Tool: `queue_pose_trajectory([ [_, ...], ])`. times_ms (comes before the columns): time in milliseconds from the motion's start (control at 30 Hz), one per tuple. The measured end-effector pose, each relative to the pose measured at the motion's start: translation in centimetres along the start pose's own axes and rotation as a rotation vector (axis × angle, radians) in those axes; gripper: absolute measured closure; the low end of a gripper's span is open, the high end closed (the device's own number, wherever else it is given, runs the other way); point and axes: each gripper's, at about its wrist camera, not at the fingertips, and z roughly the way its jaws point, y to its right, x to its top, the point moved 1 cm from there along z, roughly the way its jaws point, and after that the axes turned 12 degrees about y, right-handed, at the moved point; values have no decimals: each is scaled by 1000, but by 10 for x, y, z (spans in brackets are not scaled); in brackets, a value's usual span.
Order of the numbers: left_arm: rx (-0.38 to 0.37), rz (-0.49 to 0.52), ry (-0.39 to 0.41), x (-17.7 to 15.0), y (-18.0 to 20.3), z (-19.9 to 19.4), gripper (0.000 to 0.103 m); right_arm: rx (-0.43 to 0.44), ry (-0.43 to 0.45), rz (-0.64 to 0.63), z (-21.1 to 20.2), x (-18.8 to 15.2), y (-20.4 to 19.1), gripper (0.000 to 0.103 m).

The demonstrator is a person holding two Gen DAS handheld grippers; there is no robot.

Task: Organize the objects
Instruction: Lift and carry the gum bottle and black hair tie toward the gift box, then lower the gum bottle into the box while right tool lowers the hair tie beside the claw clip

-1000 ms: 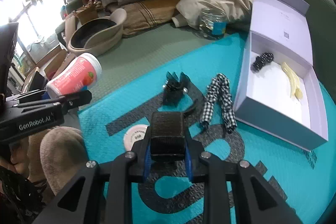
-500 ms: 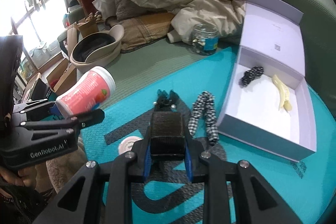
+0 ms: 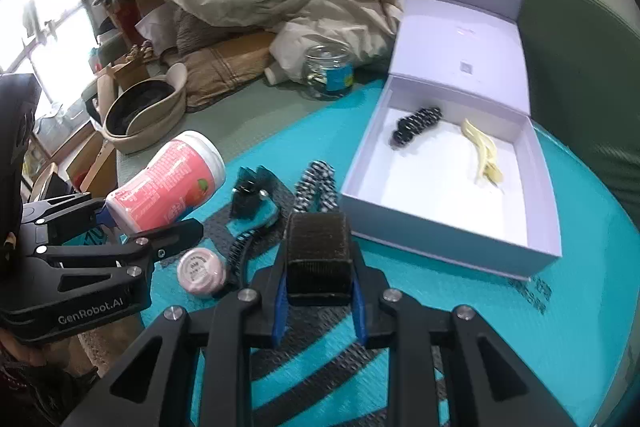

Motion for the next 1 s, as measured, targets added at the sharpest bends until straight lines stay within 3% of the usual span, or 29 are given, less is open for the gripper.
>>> queue_pose_trajectory([
  [533,-94,89,-43,-2,60,21,55,-69,4,72,-24,-13,45,78],
  [1000,-144,154,-50,8,100,41,55,-127,0,126,-18,-9,82,78],
])
